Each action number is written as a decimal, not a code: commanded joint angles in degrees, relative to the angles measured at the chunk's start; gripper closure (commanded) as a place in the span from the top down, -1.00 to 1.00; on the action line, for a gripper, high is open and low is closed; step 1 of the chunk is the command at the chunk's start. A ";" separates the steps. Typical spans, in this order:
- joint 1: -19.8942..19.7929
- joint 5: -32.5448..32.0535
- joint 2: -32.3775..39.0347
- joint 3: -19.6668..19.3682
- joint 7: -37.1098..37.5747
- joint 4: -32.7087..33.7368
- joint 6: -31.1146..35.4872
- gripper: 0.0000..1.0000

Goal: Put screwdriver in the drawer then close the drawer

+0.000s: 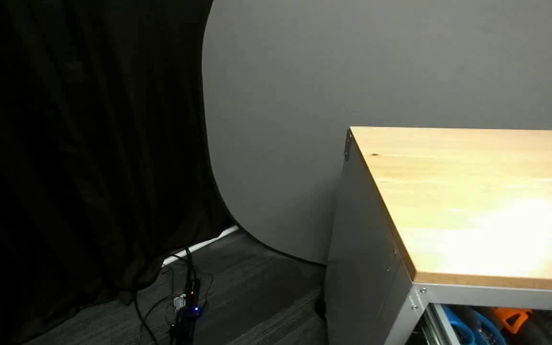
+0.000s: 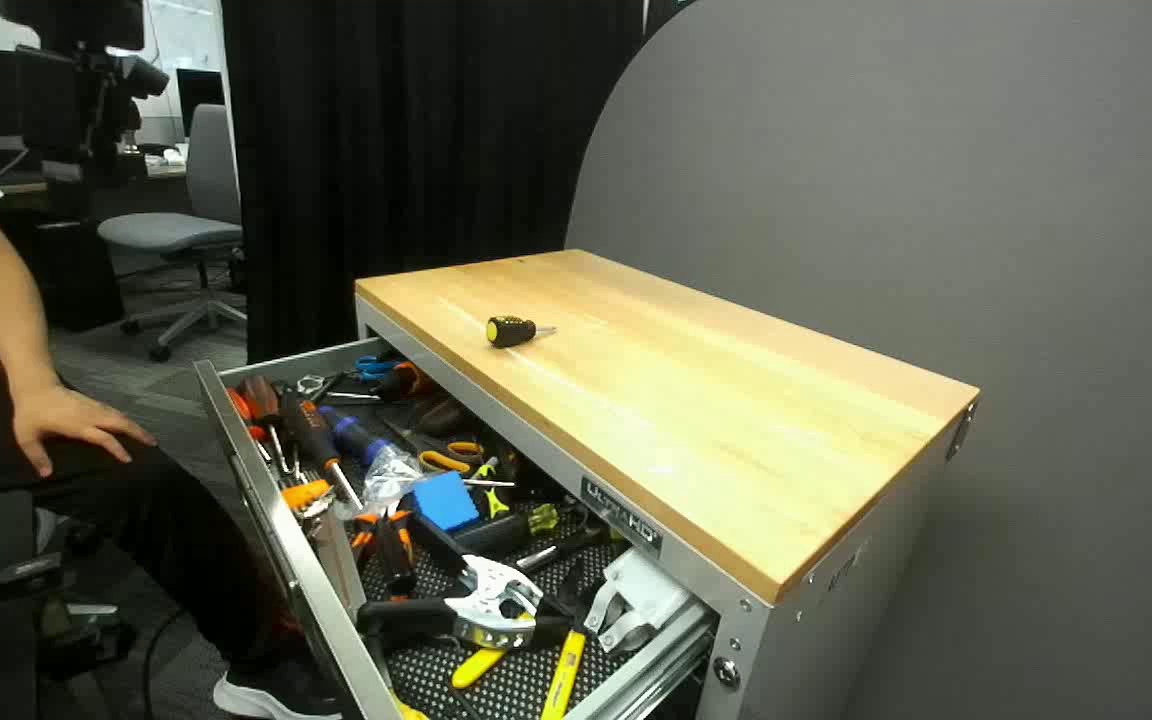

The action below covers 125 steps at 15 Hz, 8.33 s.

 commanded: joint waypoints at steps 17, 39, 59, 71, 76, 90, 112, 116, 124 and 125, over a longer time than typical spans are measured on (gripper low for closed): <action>-0.66 -24.18 34.00 -0.86 1.33 21.29 30.13 1.00; 8.63 -43.36 55.97 -19.97 6.98 38.03 33.95 0.04; 5.21 -41.95 33.60 -16.59 26.20 9.79 27.95 -0.64; 5.19 -60.40 41.59 -16.06 43.68 5.96 42.39 0.35; 3.20 -54.49 35.88 -15.20 39.15 1.90 36.37 1.00; -3.09 -28.27 25.84 -14.58 16.66 -8.52 25.31 1.00; -4.96 -53.48 40.54 -17.24 42.03 -7.23 51.76 -0.81; -3.90 -57.79 45.71 -17.26 45.83 -2.67 54.63 -0.80; -0.92 -65.73 52.68 -17.77 50.90 7.55 56.23 -0.80; -0.58 -66.29 53.43 -17.78 51.14 8.70 56.46 -0.80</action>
